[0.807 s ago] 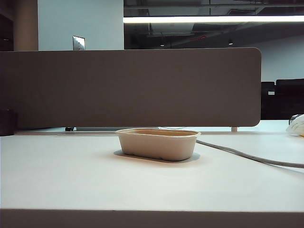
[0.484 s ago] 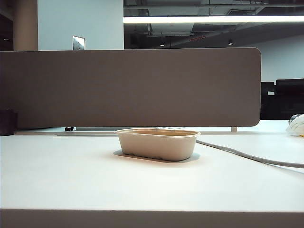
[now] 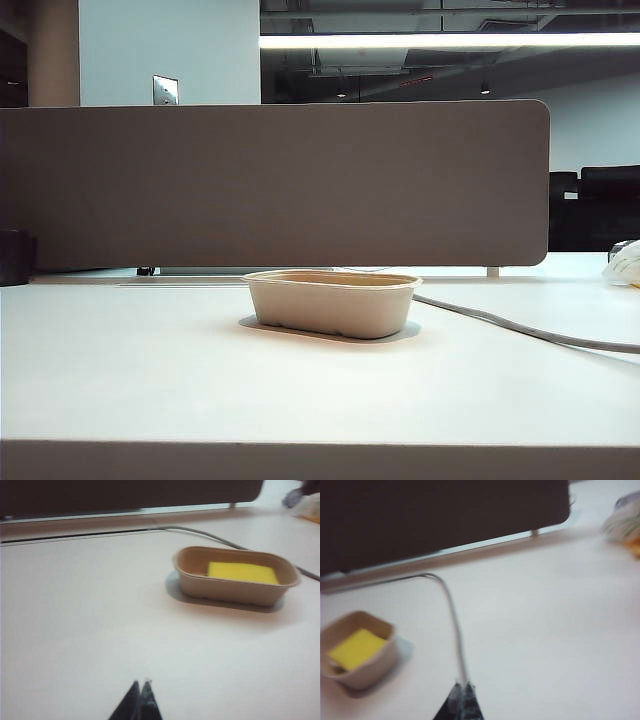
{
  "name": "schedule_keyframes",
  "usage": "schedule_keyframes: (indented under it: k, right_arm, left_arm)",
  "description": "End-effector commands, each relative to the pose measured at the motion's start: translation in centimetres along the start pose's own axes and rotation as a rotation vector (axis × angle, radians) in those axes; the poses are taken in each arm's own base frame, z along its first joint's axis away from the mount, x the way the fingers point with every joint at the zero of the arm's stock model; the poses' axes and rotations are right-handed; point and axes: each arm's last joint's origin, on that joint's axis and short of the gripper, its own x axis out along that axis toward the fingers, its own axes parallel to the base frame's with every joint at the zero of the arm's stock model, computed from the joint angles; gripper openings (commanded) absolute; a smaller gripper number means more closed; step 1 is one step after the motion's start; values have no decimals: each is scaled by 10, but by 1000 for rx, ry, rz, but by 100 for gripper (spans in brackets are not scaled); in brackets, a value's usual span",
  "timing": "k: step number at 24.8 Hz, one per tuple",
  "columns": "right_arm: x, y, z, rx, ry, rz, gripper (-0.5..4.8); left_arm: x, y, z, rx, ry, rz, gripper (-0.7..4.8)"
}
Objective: Take out the cleaning sponge from the paper lunch box and place it on the table.
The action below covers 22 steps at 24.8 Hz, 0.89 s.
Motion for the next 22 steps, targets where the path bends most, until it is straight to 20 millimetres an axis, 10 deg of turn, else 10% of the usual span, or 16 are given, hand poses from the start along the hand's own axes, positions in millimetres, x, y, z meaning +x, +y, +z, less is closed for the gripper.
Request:
schedule_keyframes:
  k: [1, 10, 16, 22]
  right_arm:
    - [-4, 10, 18, 110, -34, 124, -5]
    - [2, 44, 105, -32, -28, 250, -5]
    - [123, 75, 147, -174, 372, 506, -4]
    - [221, 121, 90, -386, 771, 690, 207]
  left_arm:
    - [0, -4, 0, 6, 4, -42, -5]
    - [2, -5, -3, 7, 40, -57, -5]
    - [3, -10, -3, 15, 47, -104, -5]
    - [2, -13, -3, 20, 49, -140, -5]
